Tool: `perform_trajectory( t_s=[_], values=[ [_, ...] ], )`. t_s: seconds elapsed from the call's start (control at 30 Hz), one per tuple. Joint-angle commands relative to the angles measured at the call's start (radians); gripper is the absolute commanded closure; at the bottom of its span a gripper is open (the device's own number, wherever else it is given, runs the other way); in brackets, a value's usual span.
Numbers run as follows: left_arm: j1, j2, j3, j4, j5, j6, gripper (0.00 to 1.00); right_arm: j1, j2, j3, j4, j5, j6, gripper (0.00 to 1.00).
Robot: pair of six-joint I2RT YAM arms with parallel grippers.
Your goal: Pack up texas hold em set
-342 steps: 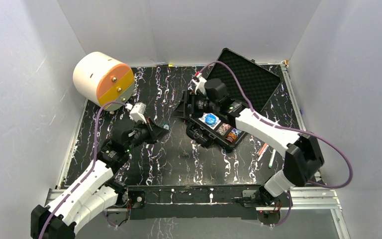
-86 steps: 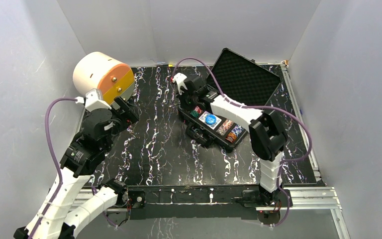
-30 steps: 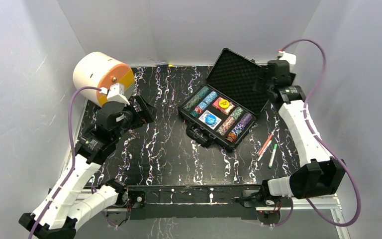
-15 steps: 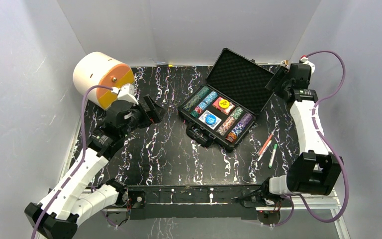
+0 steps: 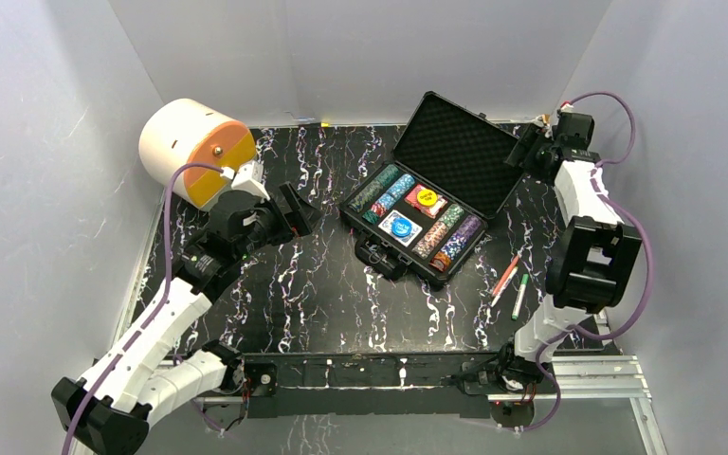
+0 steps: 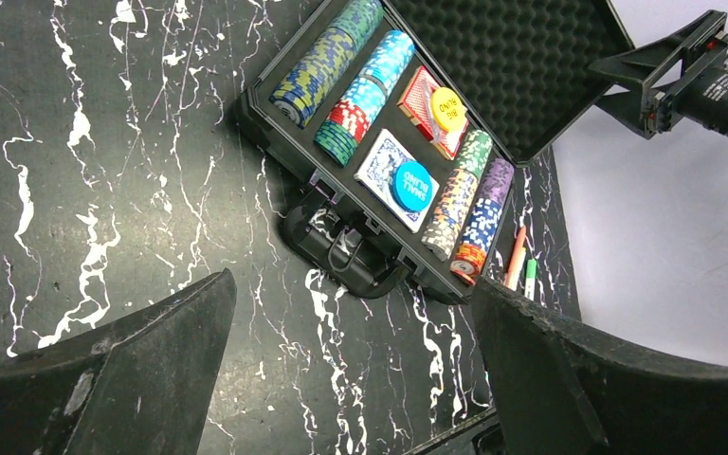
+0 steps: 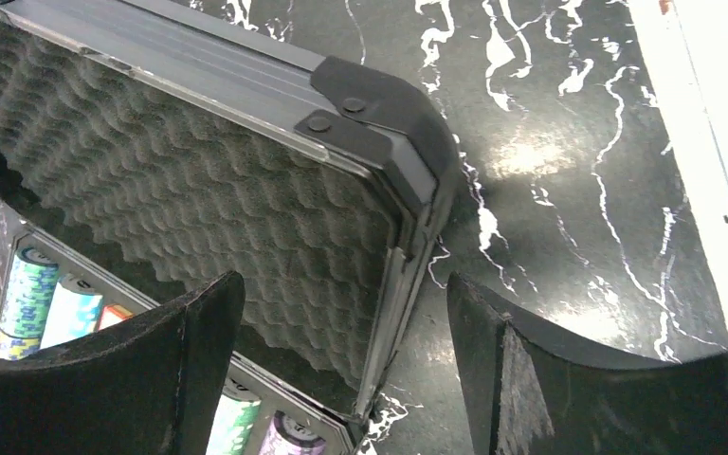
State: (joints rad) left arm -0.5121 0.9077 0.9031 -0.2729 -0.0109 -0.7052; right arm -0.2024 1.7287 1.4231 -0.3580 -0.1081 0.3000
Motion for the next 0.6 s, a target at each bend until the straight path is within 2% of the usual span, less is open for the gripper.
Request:
perform_trajectory(
  t_s=[0.0,0.13,0.2,0.33,0.4,0.57],
  values=[
    [0.0,0.01,0.042,0.0,-0.007,0.023,0.06,-0.002,0.006,0.059,0.072,-0.048,-0.009,0.14],
    [0.0,0.008,0.05,-0.009,-0.018,0.021,0.06,-0.023,0.091,0.098,0.055,-0.037,0.008,0.14],
    [0.0,0.003,0.048,-0.011,-0.024,0.022,0.06,-0.024,0.105,0.09,0.098,-0.095,-0.022,0.16],
    [0.0,0.001,0.046,-0.018,-0.034,0.018,0.06,-0.023,0.119,0.101,0.104,-0.269,-0.077,0.3],
    [0.0,0.001,0.049,-0.038,-0.057,0.011,0.06,-0.017,0.078,0.066,0.123,-0.33,-0.088,0.33],
    [0.0,0.003,0.058,-0.064,-0.081,0.026,0.06,0.023,-0.09,-0.053,0.184,-0.342,-0.11,0.33]
  ],
)
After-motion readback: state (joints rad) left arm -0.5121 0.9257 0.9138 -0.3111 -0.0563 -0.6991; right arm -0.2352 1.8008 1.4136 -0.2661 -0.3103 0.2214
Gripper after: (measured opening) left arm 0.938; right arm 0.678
